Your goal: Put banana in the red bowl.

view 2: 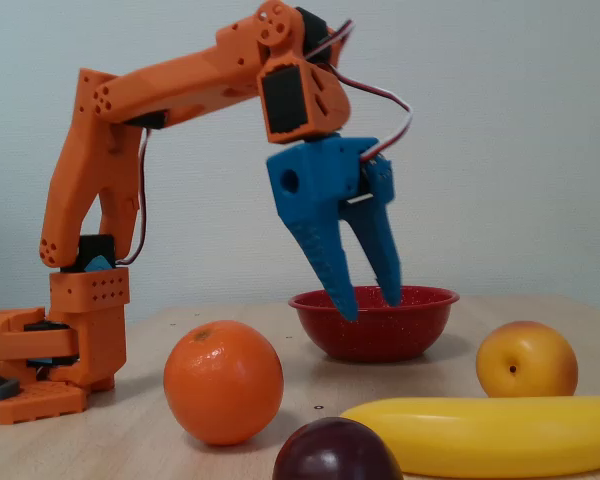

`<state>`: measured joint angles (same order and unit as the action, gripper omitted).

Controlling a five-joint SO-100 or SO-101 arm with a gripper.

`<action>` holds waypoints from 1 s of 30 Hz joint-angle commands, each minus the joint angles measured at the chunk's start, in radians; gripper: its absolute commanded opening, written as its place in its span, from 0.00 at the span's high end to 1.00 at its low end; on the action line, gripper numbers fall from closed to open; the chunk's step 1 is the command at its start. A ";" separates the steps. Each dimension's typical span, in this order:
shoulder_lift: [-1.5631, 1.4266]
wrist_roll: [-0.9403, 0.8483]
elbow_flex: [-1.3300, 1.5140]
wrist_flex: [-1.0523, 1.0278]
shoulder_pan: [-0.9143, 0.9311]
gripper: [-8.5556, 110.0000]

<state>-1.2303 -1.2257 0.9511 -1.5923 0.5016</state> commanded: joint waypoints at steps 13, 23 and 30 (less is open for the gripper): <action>0.183 -0.304 -0.302 0.126 0.123 0.57; 0.302 -0.440 -0.402 0.169 0.124 0.54; 0.380 -0.494 -0.434 0.291 0.140 0.54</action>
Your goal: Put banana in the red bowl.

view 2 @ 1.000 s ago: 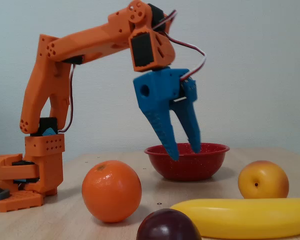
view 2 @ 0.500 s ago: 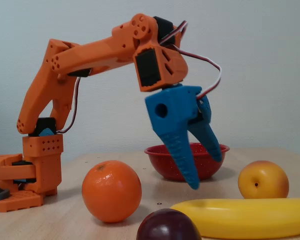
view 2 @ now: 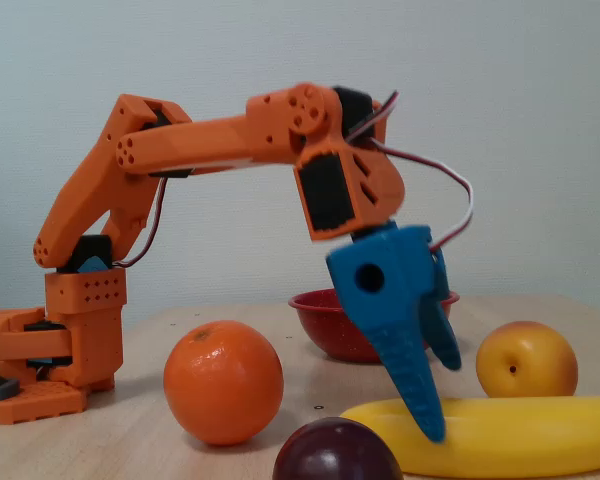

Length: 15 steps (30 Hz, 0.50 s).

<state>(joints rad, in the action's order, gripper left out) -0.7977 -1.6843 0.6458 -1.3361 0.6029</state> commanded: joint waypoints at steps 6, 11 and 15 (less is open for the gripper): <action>0.012 -0.044 -0.163 0.101 0.051 0.54; 0.041 -0.049 -0.163 0.133 0.052 0.55; 0.046 -0.038 -0.161 0.124 0.037 0.55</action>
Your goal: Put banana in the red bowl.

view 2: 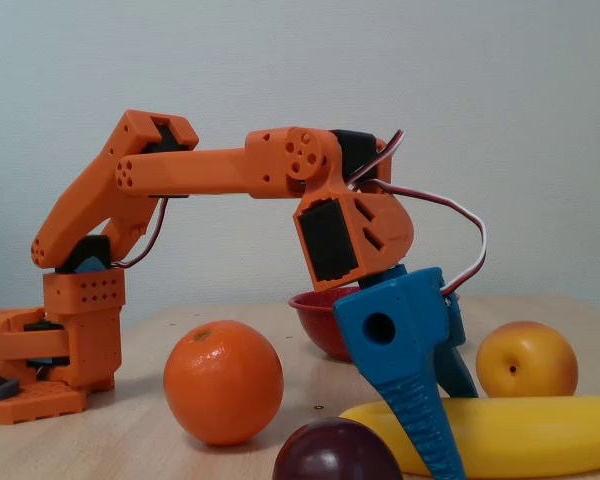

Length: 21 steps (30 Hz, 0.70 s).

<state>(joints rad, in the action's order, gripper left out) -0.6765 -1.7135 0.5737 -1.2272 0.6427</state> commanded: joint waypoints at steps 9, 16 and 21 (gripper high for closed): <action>-0.064 0.023 -0.083 0.032 -0.057 0.55; -0.060 0.031 -0.083 0.035 -0.080 0.56; -0.057 0.018 -0.048 0.087 -0.083 0.56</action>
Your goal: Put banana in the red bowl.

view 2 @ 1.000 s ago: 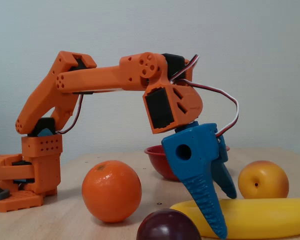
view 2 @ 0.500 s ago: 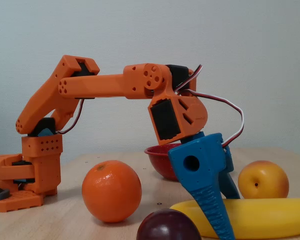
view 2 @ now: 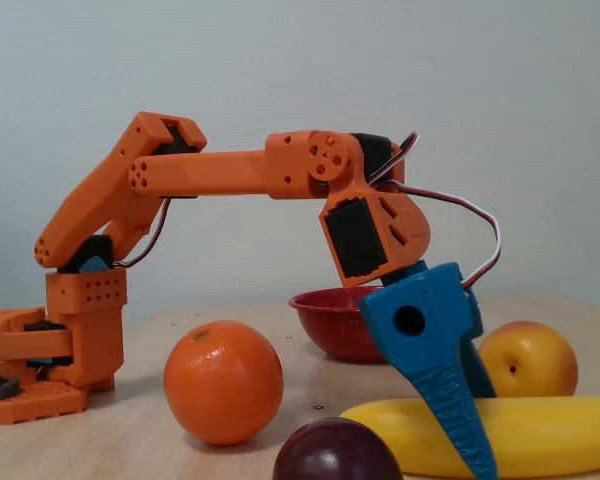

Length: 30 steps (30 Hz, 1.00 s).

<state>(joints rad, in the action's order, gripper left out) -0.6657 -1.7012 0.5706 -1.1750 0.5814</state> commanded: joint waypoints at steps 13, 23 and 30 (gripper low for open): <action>-0.040 -0.017 0.038 0.133 -0.040 0.60; -0.037 -0.018 0.063 0.179 -0.048 0.75; -0.043 -0.003 0.063 0.179 -0.048 0.87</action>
<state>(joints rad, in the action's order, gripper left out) -0.6611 -1.6997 0.6611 -1.0140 0.5369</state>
